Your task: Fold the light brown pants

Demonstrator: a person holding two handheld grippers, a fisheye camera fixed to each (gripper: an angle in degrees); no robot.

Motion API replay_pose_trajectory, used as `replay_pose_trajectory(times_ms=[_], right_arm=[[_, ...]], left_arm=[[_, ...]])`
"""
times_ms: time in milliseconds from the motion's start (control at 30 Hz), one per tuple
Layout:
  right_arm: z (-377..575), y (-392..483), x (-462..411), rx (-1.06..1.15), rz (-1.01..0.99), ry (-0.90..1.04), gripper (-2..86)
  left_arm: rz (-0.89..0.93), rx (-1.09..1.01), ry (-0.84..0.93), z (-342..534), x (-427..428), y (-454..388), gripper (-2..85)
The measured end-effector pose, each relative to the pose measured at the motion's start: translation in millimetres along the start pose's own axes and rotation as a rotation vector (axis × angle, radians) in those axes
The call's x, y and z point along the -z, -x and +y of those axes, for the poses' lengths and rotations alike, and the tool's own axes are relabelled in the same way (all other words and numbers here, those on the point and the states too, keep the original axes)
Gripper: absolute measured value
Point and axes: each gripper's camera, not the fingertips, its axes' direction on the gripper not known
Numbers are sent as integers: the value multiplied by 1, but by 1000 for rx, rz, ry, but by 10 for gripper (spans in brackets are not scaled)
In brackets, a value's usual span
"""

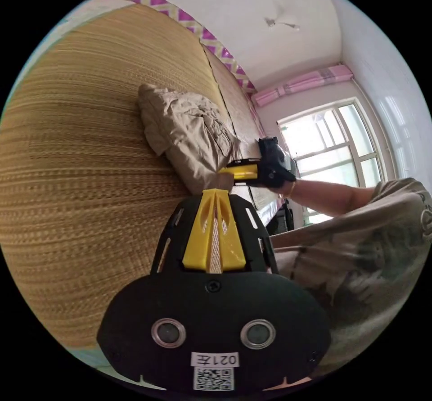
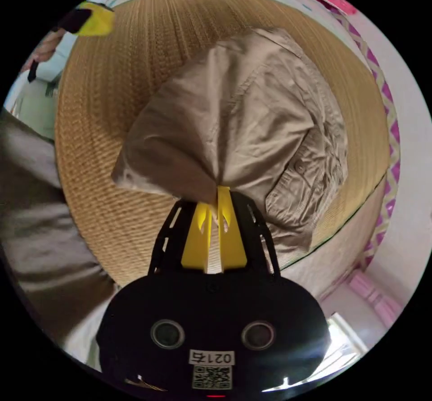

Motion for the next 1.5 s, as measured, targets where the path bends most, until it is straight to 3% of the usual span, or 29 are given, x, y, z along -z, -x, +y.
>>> replay_pose_trajectory(times_ms=[133,200,333,467,567,667,800,1067,1333,1500], right_arm=[[10,1,-1,-136,-47,-66,28],[32,-23,-13,-257,-136,-68,62],[95,-55,-42,-407,-298,-117,86],[187,-71,-67,-565,-421,-234,79],[273,-81,-76,-724,-412,-324,69],[369,-88,-88,-877,-390,-379,61],[489,-92,-117,-1024,-376,-389,54],[641,-114,-191,-1168,-470,-484,53],[709,-181,-280,-1280,-722,-765,78],[733,-216,-366,-1594,-955,-919,97]], left_arm=[[19,-47,22,-32,-48,-32,-10],[-68,-102,51,-45,-66,-51,-10],[-461,-132,37,-64,-105,-70,-10],[-485,-108,69,-83,-159,-79,-10],[-546,-153,53,-98,-195,-115,-10],[-451,-196,95,-122,-241,-145,-10],[-454,-230,104,-155,-297,-185,-10],[-541,-238,150,-257,-402,-260,-10],[-412,-183,41,-228,-337,-272,-10],[-413,-177,68,-171,-293,-277,-10]])
